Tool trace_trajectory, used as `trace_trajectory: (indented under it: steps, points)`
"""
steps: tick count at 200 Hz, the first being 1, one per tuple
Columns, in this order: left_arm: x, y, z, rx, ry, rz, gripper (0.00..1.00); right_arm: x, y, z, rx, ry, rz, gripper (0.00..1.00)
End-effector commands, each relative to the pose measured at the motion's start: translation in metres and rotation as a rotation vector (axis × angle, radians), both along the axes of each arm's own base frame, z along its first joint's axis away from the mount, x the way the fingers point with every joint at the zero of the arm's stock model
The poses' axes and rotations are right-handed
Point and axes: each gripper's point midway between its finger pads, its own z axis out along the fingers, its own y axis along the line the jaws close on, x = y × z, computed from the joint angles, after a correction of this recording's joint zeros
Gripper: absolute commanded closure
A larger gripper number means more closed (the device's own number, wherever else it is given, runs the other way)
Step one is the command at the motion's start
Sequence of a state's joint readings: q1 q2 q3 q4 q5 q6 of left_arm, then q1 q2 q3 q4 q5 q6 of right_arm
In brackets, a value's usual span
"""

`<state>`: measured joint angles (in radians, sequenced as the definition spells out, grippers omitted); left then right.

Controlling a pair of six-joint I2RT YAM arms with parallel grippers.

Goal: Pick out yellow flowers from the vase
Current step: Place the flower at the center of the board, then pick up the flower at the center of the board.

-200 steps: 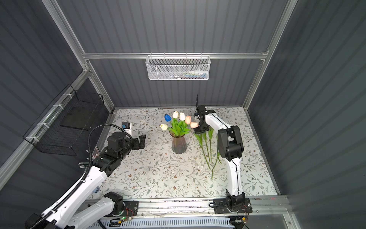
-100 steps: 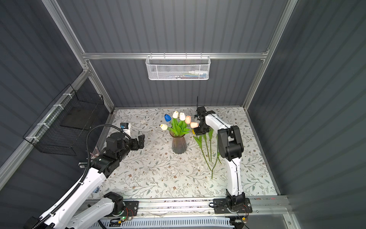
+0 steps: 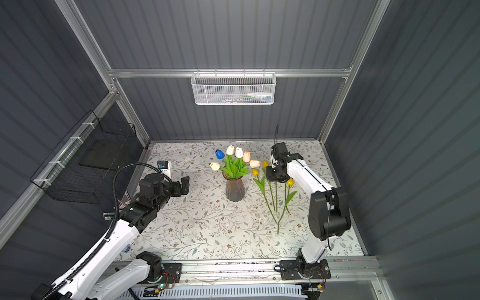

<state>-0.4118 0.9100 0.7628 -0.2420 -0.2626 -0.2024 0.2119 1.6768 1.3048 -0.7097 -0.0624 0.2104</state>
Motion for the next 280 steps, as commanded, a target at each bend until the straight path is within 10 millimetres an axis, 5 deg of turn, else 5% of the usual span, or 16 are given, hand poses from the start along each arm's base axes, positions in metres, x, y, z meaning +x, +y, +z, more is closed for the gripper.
trace_trajectory:
  steps: [1,47,168,237,280]
  points:
    - [0.004,0.003,0.002,0.001,-0.014,0.022,0.00,-0.007,-0.035,-0.013,-0.029,0.017,-0.161,0.69]
    - [0.004,0.006,-0.007,0.010,-0.004,0.038,0.00,-0.014,-0.071,-0.036,-0.053,0.047,-0.293,0.71]
    - [0.004,0.007,-0.004,0.015,-0.007,0.043,0.00,-0.008,-0.091,-0.090,-0.058,0.137,-0.350,0.79]
    - [0.005,0.008,-0.003,0.019,-0.007,0.046,0.00,-0.006,-0.089,-0.099,-0.049,0.162,-0.341,0.86]
    - [0.006,0.007,-0.004,0.021,-0.004,0.047,0.00,-0.006,-0.094,-0.084,-0.079,0.128,-0.333,0.94]
